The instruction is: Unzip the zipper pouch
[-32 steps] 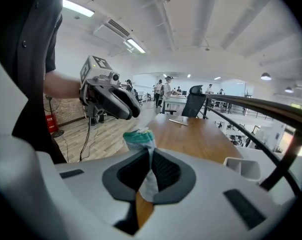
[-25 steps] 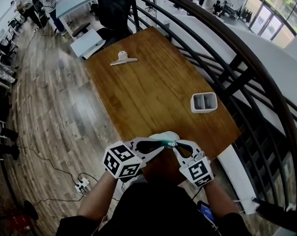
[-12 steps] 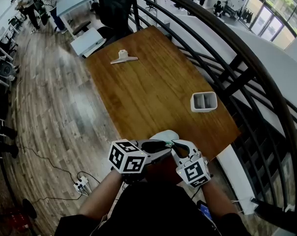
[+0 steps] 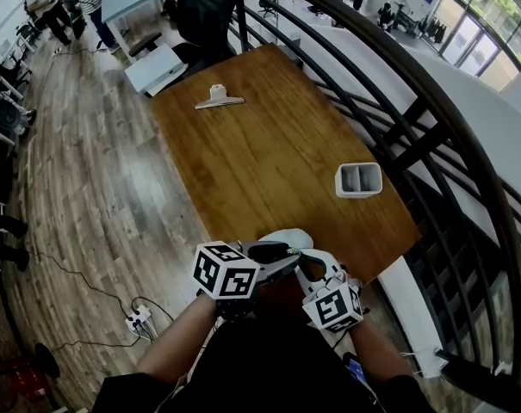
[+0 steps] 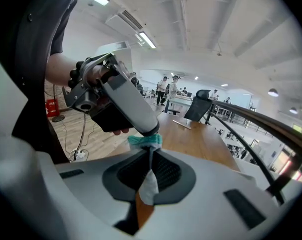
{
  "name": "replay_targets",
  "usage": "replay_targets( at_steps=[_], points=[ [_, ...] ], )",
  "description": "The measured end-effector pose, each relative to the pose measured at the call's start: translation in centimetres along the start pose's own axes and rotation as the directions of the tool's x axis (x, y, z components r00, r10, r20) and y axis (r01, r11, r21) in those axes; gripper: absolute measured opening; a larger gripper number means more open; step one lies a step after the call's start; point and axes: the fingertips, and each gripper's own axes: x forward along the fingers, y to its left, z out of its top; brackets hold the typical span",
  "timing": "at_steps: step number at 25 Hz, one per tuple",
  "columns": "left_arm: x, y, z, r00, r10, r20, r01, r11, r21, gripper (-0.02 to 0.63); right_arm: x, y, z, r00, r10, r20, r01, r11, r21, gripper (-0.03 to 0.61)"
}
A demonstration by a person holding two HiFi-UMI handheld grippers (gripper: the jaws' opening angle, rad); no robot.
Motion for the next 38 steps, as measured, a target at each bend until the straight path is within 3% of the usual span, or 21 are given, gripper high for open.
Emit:
replay_targets(
  at_steps=[7, 19, 23, 34, 38],
  points=[
    [0.1, 0.6, -0.3, 1.0, -0.002, -0.012, 0.002, 0.999, -0.05, 0.138, 0.0, 0.2, -0.1, 1.0, -0.008, -0.022, 0.006, 0.995, -0.102, 0.006],
    [-0.6, 0.7, -0.2, 0.999, -0.036, -0.023, 0.034, 0.997, -0.074, 0.058, -0.6, -0.1, -0.7, 1.0, -0.013, -0.016, 0.012, 0.999, -0.053, 0.008],
    [-1.0, 1.0, -0.9, 0.999, -0.016, -0.046, 0.014, 0.998, -0.055, 0.044, -0.5, 0.1, -0.8, 1.0, -0.012, -0.012, 0.011, 0.999, -0.049, 0.008],
    [-0.7, 0.5, -1.8, 0.996, -0.052, -0.071, 0.049, 0.997, -0.055, 0.024, -0.6, 0.1, -1.1, 1.0, -0.002, -0.01, 0.001, 1.0, -0.029, 0.011],
    [-0.6, 0.4, -1.5, 0.996, -0.064, -0.064, 0.06, 0.996, -0.07, 0.015, -1.0, 0.2, -1.1, 1.0, 0.026, -0.015, -0.026, 0.999, -0.025, 0.064]
  ],
)
